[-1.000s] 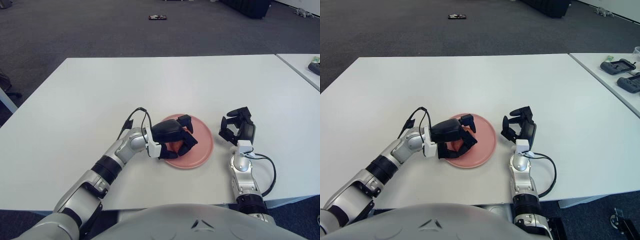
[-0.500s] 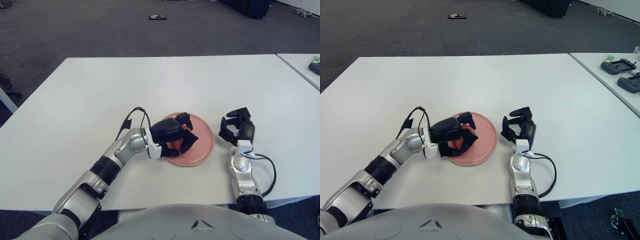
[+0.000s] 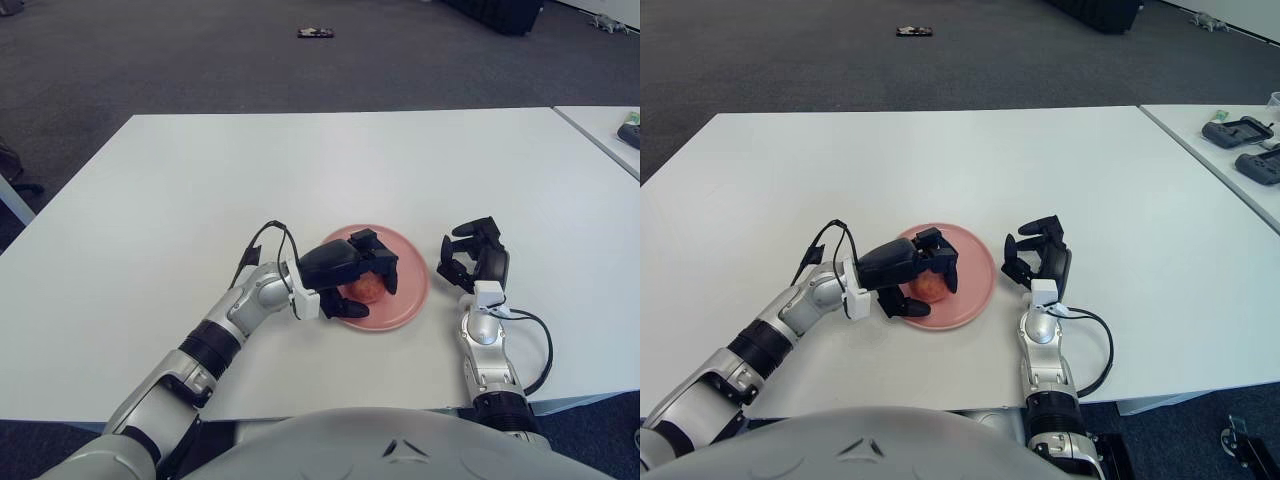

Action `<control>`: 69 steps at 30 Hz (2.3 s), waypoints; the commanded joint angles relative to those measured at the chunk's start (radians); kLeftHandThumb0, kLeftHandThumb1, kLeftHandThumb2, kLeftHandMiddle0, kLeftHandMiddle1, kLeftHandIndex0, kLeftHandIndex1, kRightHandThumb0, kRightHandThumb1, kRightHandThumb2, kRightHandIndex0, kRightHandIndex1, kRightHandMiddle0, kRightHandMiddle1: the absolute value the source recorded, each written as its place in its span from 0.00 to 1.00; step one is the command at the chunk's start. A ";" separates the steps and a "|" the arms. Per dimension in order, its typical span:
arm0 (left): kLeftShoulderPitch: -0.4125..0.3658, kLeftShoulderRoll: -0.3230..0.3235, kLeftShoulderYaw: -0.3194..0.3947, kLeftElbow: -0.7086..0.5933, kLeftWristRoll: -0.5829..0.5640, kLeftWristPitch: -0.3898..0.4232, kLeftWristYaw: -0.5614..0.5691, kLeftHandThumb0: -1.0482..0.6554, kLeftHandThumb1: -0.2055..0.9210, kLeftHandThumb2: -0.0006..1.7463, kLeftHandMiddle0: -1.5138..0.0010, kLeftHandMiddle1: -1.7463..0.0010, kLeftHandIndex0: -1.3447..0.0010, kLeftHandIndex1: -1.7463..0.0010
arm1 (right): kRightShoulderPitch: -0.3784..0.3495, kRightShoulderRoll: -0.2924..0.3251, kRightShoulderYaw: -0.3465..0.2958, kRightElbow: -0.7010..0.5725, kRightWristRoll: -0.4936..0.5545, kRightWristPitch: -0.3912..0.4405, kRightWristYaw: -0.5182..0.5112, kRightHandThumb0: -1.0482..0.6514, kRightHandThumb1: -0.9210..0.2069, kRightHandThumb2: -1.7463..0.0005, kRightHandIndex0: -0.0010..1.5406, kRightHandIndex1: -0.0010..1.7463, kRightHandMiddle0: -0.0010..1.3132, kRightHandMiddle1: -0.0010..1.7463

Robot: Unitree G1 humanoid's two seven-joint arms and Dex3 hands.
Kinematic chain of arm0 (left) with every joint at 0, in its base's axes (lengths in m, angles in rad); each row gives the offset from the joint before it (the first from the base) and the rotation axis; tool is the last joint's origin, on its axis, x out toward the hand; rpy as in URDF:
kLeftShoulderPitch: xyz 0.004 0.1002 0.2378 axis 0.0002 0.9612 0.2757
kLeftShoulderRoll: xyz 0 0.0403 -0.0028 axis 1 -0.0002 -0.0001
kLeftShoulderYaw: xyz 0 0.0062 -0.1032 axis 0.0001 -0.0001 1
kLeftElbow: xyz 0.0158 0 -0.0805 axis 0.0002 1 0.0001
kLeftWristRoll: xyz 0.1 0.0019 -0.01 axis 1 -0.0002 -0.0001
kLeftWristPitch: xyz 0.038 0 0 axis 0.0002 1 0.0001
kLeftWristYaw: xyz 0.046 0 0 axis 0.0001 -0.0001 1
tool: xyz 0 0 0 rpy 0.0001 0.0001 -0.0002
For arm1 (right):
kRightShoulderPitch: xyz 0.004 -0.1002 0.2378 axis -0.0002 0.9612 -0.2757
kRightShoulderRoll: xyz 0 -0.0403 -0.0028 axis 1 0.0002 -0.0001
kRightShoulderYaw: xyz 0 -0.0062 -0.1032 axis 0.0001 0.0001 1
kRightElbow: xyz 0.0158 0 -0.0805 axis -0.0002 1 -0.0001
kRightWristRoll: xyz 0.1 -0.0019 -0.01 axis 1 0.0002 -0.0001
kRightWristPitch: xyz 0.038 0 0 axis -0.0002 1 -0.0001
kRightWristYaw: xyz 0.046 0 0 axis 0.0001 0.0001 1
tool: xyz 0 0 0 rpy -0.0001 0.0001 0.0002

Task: Put the apple into the plate.

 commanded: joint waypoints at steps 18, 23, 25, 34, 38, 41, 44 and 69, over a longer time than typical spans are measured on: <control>0.011 -0.015 0.105 -0.031 -0.448 0.171 -0.279 0.07 0.70 0.47 1.00 0.93 1.00 0.79 | 0.013 -0.002 0.004 -0.009 0.007 0.001 0.014 0.39 0.26 0.47 0.37 0.85 0.28 1.00; 0.007 -0.023 0.139 0.005 -0.479 0.155 -0.310 0.03 0.77 0.44 1.00 0.99 1.00 0.88 | 0.011 -0.004 0.005 -0.003 0.010 -0.010 0.016 0.39 0.27 0.46 0.39 0.85 0.29 1.00; 0.009 -0.029 0.152 0.015 -0.491 0.152 -0.320 0.02 0.78 0.43 1.00 0.99 1.00 0.89 | 0.010 -0.003 0.005 -0.002 0.010 -0.012 0.014 0.38 0.27 0.46 0.39 0.85 0.29 1.00; -0.020 -0.131 0.263 0.096 -0.665 0.143 -0.365 0.02 0.81 0.39 1.00 1.00 1.00 0.86 | 0.006 -0.001 0.006 0.000 0.010 -0.009 0.013 0.38 0.30 0.44 0.41 0.84 0.31 1.00; 0.028 -0.141 0.335 0.034 -0.704 0.140 -0.335 0.04 0.78 0.41 1.00 1.00 1.00 0.81 | 0.004 -0.004 0.007 0.004 0.013 -0.015 0.017 0.38 0.31 0.43 0.41 0.84 0.31 1.00; 0.073 -0.181 0.384 -0.009 -0.659 0.118 -0.235 0.05 0.73 0.43 0.99 0.99 1.00 0.80 | -0.001 -0.005 0.008 0.010 0.010 -0.027 0.014 0.38 0.31 0.43 0.41 0.84 0.31 1.00; 0.083 -0.214 0.411 -0.019 -0.596 0.114 -0.144 0.08 0.69 0.47 0.99 0.99 1.00 0.83 | -0.003 -0.003 0.008 0.012 0.006 -0.032 0.009 0.38 0.31 0.43 0.41 0.84 0.31 1.00; 0.155 -0.322 0.647 -0.020 -0.647 0.307 0.159 0.25 0.88 0.68 0.77 0.10 0.92 0.04 | -0.007 -0.006 0.011 0.021 -0.003 -0.054 0.003 0.38 0.31 0.42 0.42 0.83 0.32 1.00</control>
